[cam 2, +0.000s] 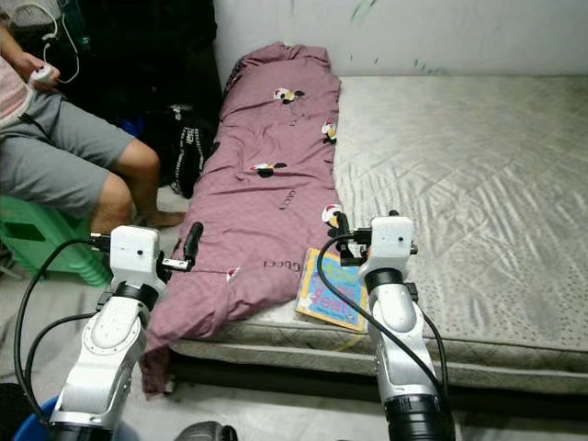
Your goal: Clean up the room
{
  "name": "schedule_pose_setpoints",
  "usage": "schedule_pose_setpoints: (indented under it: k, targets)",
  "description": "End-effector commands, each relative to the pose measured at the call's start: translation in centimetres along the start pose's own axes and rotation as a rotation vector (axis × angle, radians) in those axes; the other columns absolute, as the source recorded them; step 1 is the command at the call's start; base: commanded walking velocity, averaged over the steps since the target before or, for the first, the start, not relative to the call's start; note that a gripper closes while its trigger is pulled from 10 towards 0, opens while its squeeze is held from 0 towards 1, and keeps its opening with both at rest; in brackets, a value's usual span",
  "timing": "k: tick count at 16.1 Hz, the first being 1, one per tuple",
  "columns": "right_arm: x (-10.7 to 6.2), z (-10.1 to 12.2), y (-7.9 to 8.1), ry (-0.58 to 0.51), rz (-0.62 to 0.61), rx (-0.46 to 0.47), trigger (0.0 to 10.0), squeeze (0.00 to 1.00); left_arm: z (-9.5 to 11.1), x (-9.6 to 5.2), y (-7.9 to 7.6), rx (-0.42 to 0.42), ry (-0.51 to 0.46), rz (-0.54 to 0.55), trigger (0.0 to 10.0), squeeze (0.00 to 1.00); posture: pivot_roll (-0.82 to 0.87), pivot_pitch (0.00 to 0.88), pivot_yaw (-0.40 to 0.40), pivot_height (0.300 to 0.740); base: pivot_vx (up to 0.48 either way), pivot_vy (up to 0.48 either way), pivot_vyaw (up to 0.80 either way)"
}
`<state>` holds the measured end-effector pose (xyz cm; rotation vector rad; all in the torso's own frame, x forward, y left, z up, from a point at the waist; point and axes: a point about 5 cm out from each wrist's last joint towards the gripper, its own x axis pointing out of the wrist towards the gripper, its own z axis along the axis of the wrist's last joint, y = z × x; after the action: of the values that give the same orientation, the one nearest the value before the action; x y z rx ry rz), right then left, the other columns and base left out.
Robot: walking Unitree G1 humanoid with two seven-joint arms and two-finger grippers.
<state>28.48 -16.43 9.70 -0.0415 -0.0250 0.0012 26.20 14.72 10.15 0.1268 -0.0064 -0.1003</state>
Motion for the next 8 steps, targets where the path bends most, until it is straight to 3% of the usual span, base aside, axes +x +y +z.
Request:
schedule_pose_setpoints:
  k: [1, 4, 8]
  targets:
    - [0.2, 0.5, -0.4, -0.024, -0.026, 0.000, 10.0, 0.00, -0.1, 0.2, 0.4, 0.019, 0.000, 0.003, 10.0, 0.00, -0.05, 0.000, 0.056, 0.740, 0.000, 0.000, 0.00]
    - [-1.0, 0.2, -1.7, -0.029, -0.113, 0.004, 10.0, 0.00, -0.3, 1.2, 0.7, 0.036, 0.003, 0.006, 10.0, 0.00, -0.09, 0.000, 0.123, 0.740, 0.000, 0.000, 0.00]
    - [-1.2, 0.3, -1.9, -0.047, -0.143, -0.006, 10.0, 0.00, -0.7, 2.9, 0.2, 0.039, 0.023, -0.013, 10.0, 0.00, -0.13, 0.000, 0.158, 0.740, 0.000, 0.000, 0.00]
